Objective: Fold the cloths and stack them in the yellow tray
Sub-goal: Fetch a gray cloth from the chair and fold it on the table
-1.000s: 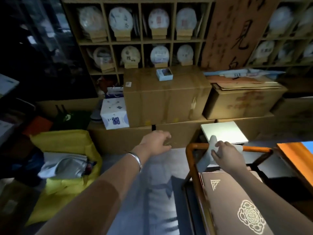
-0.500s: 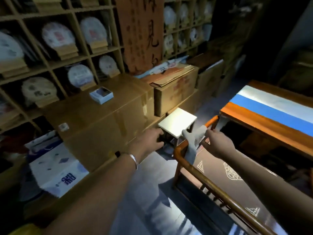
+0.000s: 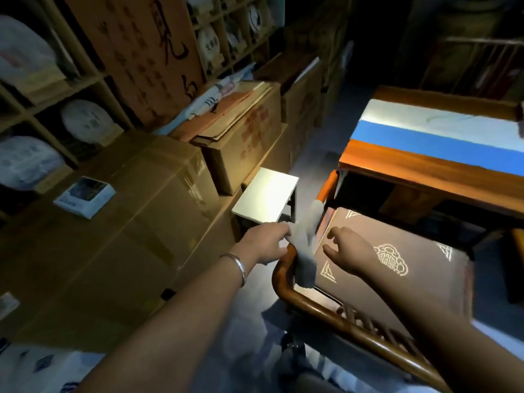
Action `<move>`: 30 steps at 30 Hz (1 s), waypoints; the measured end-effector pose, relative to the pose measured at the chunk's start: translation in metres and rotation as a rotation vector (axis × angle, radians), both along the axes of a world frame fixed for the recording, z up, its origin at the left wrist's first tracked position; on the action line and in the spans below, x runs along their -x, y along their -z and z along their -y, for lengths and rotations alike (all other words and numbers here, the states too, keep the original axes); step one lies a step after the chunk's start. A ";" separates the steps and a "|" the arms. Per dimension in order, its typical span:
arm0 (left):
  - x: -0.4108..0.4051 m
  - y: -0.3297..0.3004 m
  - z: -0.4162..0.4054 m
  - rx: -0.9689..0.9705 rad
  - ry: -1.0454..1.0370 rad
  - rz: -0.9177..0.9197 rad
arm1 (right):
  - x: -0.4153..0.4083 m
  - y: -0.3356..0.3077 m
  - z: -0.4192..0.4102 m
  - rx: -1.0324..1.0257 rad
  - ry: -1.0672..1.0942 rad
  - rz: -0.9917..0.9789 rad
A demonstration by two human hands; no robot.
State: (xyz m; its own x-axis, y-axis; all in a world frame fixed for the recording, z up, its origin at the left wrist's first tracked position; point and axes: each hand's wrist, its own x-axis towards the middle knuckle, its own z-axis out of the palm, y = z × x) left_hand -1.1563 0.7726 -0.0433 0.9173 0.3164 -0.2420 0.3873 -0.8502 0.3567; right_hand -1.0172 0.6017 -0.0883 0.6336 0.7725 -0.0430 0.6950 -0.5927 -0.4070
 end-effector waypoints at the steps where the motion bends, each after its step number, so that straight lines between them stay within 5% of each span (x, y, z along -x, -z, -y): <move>1: -0.010 0.008 -0.004 0.016 0.023 -0.020 | -0.005 0.009 -0.003 0.030 0.016 -0.041; 13: -0.098 0.074 -0.042 0.110 0.198 -0.168 | -0.017 0.092 -0.004 0.184 0.099 -0.535; 23: -0.129 0.108 -0.054 -0.006 0.642 -0.215 | -0.010 0.104 -0.051 0.135 0.105 -0.717; 30: -0.138 0.106 -0.061 -0.040 0.829 -0.231 | 0.001 0.093 -0.057 0.032 0.168 -0.673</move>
State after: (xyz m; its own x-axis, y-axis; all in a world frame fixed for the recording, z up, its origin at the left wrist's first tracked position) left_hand -1.0186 0.8337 -0.1494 0.7849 -0.4219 -0.4538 -0.3052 -0.9006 0.3094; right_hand -1.0180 0.6584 -0.1815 0.5719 0.6577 -0.4902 0.1948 -0.6894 -0.6977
